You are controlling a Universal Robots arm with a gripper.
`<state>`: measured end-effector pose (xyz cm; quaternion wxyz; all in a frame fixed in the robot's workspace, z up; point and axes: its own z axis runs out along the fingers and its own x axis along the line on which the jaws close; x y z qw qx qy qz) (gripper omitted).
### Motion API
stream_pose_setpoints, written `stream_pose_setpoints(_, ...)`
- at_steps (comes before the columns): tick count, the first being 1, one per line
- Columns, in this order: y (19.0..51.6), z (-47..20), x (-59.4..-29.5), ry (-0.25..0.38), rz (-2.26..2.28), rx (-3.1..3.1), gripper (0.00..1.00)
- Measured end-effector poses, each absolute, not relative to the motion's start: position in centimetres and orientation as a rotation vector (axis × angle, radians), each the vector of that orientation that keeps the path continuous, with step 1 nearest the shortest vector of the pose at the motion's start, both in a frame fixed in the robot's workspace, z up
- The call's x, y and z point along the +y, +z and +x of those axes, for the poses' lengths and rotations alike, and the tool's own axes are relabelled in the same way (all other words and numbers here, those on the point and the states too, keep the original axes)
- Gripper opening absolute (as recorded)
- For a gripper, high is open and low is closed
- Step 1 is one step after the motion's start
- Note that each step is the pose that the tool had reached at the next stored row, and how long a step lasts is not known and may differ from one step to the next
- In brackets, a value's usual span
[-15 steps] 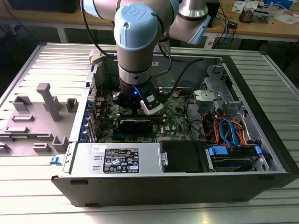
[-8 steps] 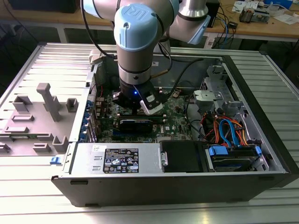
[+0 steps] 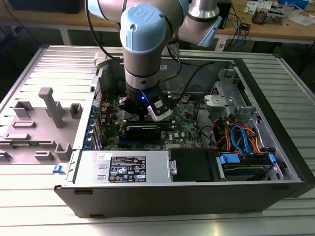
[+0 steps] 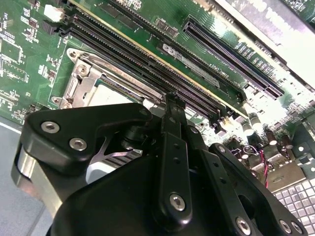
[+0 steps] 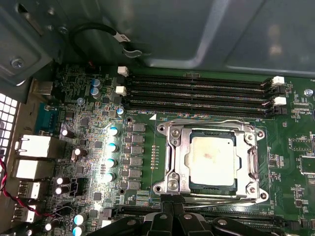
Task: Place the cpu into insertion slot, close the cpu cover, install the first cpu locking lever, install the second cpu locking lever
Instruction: 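Install the second cpu locking lever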
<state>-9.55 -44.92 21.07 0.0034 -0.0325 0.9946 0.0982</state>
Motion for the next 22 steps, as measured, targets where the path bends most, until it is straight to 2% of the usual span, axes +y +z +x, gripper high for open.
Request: stream_pose_setpoints(22, 20.52, -10.32, -44.88, 0.336, -0.102, 3.115, 0.11)
